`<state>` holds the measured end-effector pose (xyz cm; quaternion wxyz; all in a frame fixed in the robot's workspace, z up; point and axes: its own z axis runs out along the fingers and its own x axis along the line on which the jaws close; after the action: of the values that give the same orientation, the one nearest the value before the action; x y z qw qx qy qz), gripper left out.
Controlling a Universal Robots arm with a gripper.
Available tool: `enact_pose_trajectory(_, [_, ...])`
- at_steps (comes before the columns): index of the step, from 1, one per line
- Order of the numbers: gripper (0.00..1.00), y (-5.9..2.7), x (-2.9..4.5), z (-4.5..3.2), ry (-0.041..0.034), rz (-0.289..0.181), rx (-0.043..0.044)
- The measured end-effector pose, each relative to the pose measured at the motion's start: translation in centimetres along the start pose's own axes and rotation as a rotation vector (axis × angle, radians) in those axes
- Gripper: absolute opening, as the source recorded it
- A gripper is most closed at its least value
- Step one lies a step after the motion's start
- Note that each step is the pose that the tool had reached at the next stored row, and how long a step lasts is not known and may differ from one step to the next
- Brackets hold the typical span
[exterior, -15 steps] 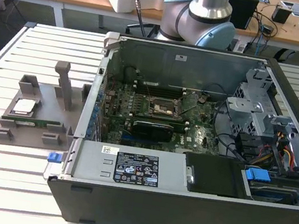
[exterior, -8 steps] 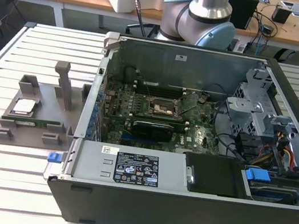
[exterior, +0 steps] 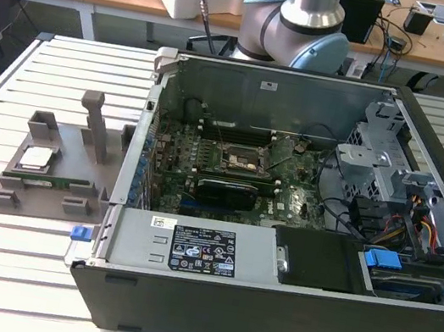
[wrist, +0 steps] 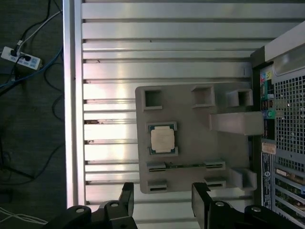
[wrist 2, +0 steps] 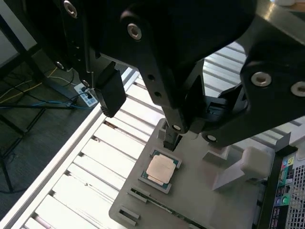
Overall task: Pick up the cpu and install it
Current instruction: 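Pick up the cpu and move it towards the insertion slot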
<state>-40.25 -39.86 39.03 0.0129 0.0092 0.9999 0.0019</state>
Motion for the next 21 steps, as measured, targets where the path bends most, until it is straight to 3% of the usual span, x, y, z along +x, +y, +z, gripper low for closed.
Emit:
enact_pose_trajectory(4, [0.60, 0.00, -0.08, 0.74, 0.0007, 0.000, 0.0000])
enact_pose_trajectory(14, [0.60, -0.01, -0.14, 3.75, 0.0018, 0.000, 0.0000])
enact_pose_trajectory(21, [0.60, 0.12, -0.15, 5.30, 0.0020, 0.000, 0.0002])
